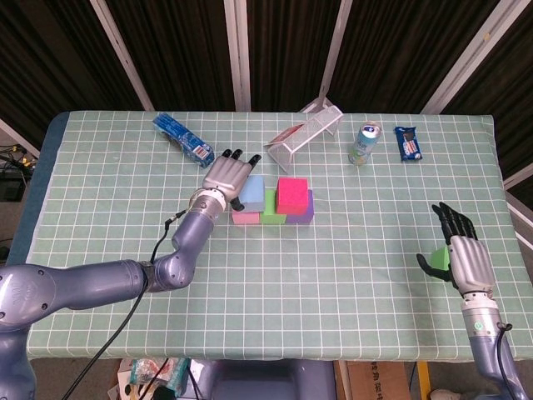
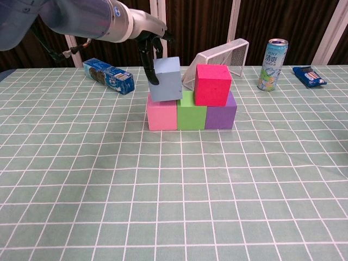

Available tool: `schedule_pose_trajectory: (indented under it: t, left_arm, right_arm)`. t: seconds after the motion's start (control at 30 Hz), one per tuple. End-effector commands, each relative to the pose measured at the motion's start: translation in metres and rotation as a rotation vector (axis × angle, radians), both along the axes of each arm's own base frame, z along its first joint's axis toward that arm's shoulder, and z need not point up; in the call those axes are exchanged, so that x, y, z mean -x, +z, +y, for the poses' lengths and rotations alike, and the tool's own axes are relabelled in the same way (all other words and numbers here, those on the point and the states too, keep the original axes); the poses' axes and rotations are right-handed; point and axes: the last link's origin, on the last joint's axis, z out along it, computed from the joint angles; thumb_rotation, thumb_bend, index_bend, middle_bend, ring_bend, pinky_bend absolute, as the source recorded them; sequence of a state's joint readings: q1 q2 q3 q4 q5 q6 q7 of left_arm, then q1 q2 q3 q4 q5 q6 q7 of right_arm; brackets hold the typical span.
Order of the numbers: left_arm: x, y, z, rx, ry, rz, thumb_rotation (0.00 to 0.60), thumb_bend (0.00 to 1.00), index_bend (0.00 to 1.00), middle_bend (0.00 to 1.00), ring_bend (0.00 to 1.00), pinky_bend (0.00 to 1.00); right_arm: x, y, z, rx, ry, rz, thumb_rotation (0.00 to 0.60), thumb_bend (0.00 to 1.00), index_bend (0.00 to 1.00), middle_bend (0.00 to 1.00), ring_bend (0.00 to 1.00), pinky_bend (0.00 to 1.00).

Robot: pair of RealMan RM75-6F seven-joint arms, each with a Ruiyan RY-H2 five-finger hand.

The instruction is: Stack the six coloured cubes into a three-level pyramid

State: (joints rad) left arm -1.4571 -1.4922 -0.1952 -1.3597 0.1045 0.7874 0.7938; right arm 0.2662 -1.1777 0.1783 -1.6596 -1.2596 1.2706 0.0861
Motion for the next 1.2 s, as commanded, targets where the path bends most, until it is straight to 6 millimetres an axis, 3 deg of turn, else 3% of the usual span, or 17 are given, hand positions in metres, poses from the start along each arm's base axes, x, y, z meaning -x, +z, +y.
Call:
schedule_pose_trajectory:
  t: [0.03,0.5,1.2]
  left_arm:
    - [-0.006,-0.002,0.0,0.003,-0.007,0.006,0.6,0.27,0.01,0.35,0.06,0.1]
    - [-0.023,-0.012,-0.001,0.011,-0.033,0.04,0.6,0.28,0.01,0.35,0.06,0.1]
    - [-0.015,-0.018,0.003,0.01,-0.003,0.069,0.6,0.28,0.01,0.35,0.06,0.1]
  right_arm:
    - [0.0,0.0,0.0,-0.003,-0.001,-0.001,0.6,0.35,0.0,0.0,0.0,0.0]
    - [0.0,0.0,0.0,-0.006,-0.003,-0.018,0.6,0.35,0.0,0.0,0.0,0.0]
    - [0.002,-0.001,0.0,-0.017,-0.014,-0.025,0.6,0.35,0.0,0.0,0.0,0.0]
